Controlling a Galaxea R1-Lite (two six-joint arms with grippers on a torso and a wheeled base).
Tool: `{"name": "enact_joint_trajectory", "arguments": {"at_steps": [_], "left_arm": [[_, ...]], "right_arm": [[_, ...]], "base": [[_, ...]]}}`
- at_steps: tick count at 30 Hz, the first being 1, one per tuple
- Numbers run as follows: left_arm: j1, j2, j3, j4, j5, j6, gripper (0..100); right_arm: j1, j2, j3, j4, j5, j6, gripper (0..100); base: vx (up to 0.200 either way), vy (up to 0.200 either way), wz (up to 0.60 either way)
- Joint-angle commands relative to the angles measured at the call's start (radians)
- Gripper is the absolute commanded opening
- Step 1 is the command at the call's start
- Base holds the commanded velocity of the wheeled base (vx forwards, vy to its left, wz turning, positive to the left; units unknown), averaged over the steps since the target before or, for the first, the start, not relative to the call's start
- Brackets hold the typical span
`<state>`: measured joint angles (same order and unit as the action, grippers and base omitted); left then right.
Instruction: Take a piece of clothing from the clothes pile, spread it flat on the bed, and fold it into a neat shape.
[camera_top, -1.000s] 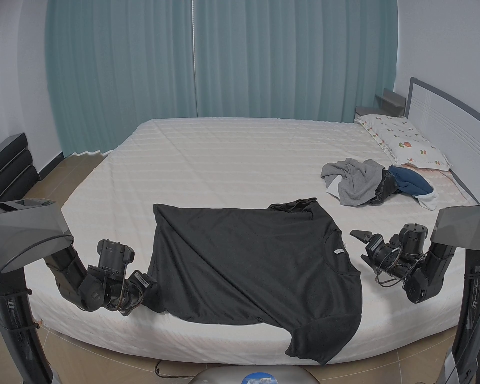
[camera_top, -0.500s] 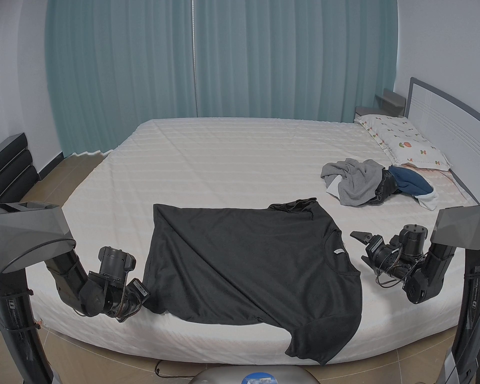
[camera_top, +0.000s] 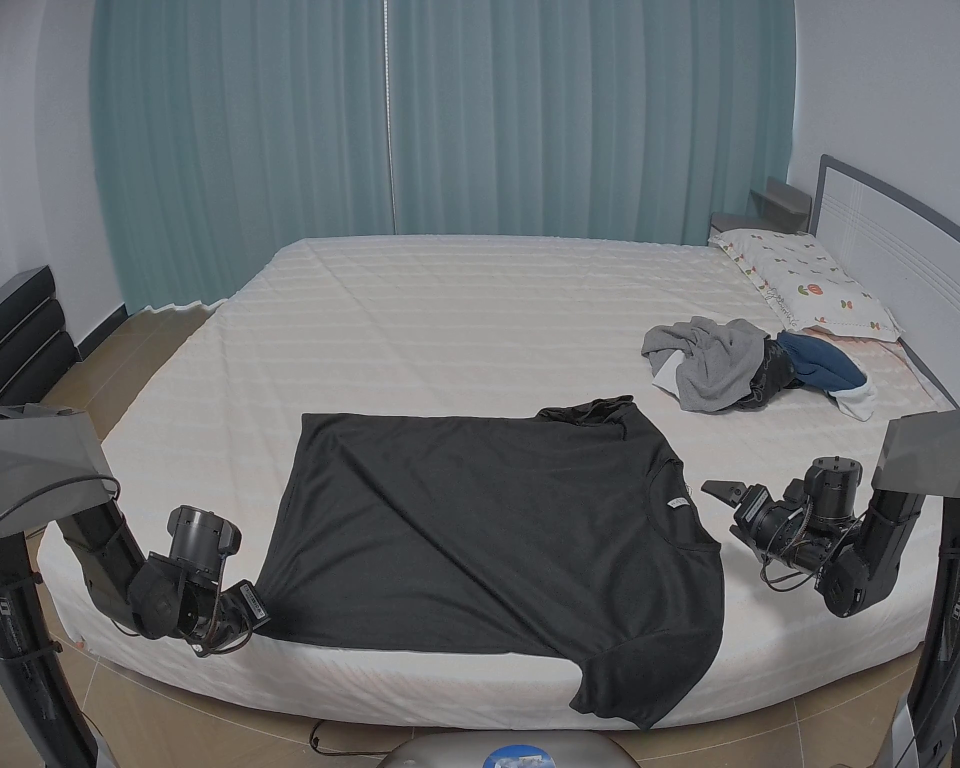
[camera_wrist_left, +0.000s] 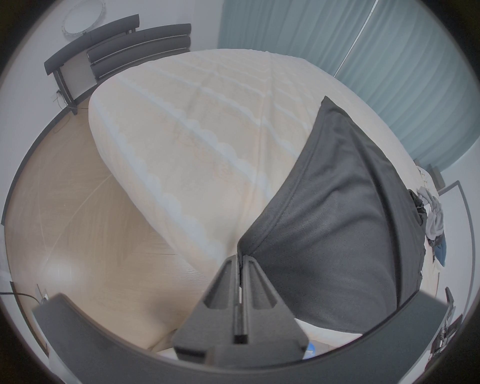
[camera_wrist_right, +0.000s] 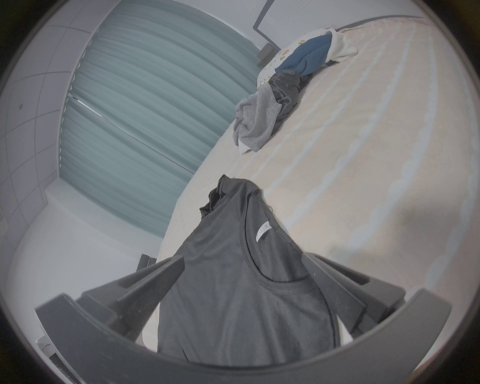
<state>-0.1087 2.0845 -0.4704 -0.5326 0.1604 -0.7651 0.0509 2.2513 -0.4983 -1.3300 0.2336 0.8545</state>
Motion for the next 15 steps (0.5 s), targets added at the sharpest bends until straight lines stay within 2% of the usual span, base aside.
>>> {"name": "enact_joint_trajectory", "arguments": {"at_steps": [1, 4, 9, 15], "left_arm": [[0.012, -0.007, 0.004, 0.006, 0.001, 0.010, 0], [0.014, -0.011, 0.007, 0.009, 0.001, 0.026, 0], [0.014, -0.026, 0.027, 0.042, 0.002, 0.066, 0], [0.024, -0.090, 0.027, 0.118, 0.002, 0.095, 0]], "right_arm": [[0.003, -0.079, 0.047, 0.060, -0.002, -0.005, 100], [0.009, -0.104, 0.115, 0.092, 0.010, -0.011, 100], [0.024, -0.088, 0.233, 0.089, 0.026, -0.115, 100], [0.046, -0.065, 0.241, 0.089, 0.029, -0.121, 100]], "base": [[0.000, 0.000, 0.00], [0.000, 0.000, 0.00], [0.000, 0.000, 0.00], [0.000, 0.000, 0.00]]}}
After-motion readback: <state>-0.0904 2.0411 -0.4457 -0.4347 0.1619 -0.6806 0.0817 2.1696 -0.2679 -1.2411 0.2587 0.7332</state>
